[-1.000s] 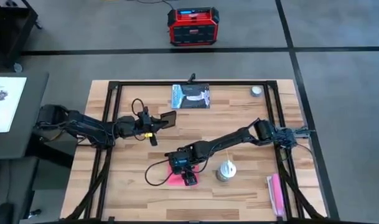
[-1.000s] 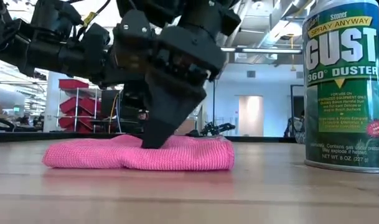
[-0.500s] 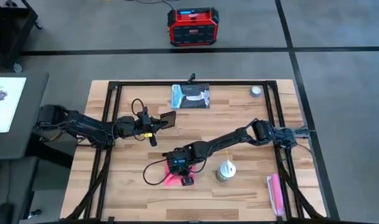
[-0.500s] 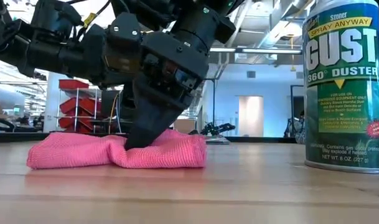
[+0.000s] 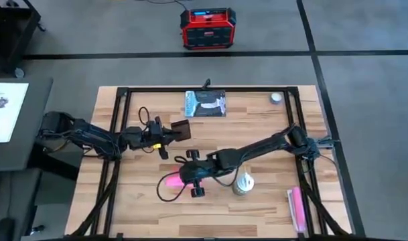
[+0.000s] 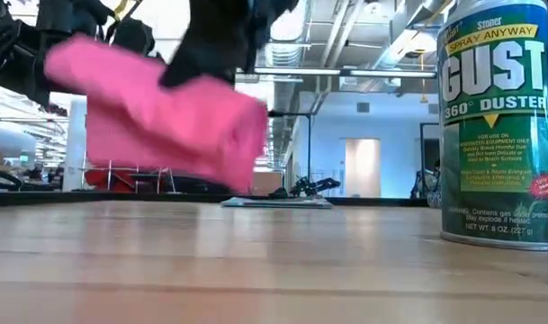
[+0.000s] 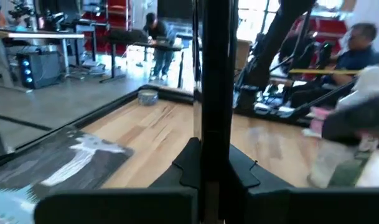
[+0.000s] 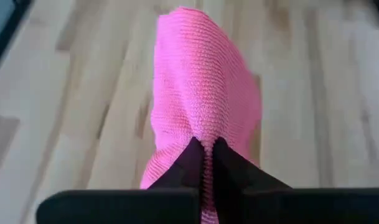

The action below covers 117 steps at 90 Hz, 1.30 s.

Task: Apply microfiber cloth
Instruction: Wipe the front of the cellphone with the pink microfiber cloth

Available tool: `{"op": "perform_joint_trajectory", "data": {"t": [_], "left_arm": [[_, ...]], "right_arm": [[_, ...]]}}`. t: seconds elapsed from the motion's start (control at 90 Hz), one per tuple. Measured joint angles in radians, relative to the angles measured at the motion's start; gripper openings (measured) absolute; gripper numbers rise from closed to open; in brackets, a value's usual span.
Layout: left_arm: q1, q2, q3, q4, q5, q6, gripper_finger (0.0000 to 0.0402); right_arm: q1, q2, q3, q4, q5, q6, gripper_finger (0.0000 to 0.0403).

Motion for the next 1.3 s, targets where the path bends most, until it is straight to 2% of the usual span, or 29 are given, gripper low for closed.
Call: {"op": "perform_joint_trajectory", "data": {"t": [0.422, 0.589, 0.7, 1.067, 1.3], "left_arm": [[-0.204, 0.0, 0.092, 0.082, -0.012, 0.01, 0.0002], [-0.245, 0.0, 0.115, 0.079, -0.067, 0.046, 0.0002], [-0.255, 0.0, 0.126, 0.084, -0.076, 0.053, 0.0002], [-0.256, 0.001, 0.132, 0.057, -0.094, 0.068, 0.0002], [-0.256, -0.002, 0.138, 0.077, -0.097, 0.061, 0.0002]], "right_arm": [[0.003, -0.152, 0.002, -0.068, 0.362, -0.075, 0.0], [0.005, -0.187, 0.002, -0.123, 0.468, -0.087, 0.0], [0.006, -0.199, 0.002, -0.132, 0.501, -0.086, 0.0], [0.004, -0.141, 0.004, -0.11, 0.507, -0.056, 0.0], [-0.009, -0.203, 0.002, -0.124, 0.521, -0.112, 0.0]]}}
